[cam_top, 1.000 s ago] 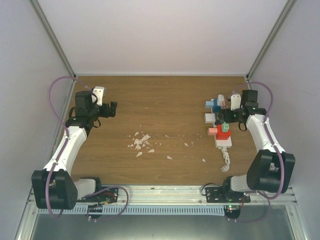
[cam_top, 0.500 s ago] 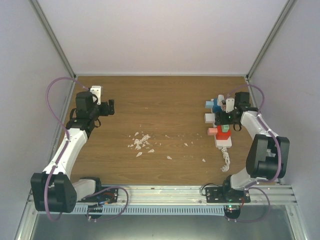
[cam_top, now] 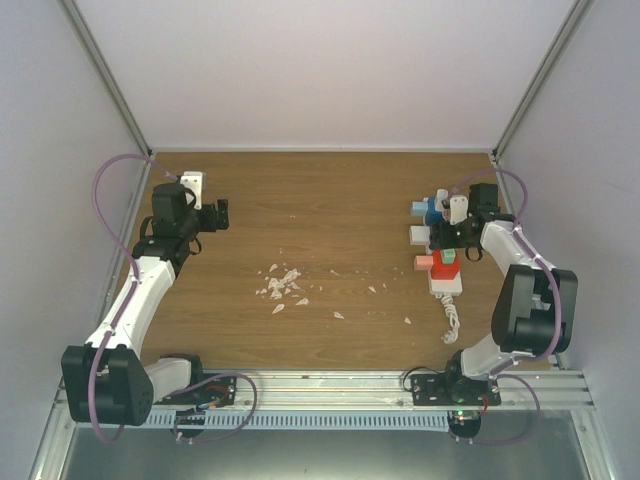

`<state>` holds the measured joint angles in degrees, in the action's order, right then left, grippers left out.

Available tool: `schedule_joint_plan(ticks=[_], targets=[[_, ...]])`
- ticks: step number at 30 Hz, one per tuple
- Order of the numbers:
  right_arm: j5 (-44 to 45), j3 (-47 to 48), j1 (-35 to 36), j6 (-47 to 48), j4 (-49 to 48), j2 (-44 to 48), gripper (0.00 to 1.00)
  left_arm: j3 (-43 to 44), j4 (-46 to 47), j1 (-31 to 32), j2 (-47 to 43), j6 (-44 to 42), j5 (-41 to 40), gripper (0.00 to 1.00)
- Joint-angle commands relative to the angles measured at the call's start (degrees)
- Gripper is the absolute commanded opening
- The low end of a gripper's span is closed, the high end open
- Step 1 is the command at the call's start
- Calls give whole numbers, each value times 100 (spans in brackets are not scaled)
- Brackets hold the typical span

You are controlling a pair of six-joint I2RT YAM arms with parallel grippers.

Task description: Pull the plug off the socket

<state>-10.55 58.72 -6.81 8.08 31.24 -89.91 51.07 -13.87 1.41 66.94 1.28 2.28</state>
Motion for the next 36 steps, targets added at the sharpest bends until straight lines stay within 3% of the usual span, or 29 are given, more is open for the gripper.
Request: schedule_joint_plan(ticks=[1, 8, 27, 36], targets=[[-419, 21, 107, 502, -236, -119, 55, -62, 377, 48, -93, -249, 142, 99], [-1283, 114, 512, 1422, -30, -200, 53, -54, 291, 52, -157, -724, 858, 99], [-3145, 661, 1547, 2866, 989, -1045, 45, -18, -78, 61, -251, -1206, 1707, 99], [-3644, 947, 2235, 3847, 1580, -1281, 45, 61, -785, 158, -113, -2204, 3165, 99]])
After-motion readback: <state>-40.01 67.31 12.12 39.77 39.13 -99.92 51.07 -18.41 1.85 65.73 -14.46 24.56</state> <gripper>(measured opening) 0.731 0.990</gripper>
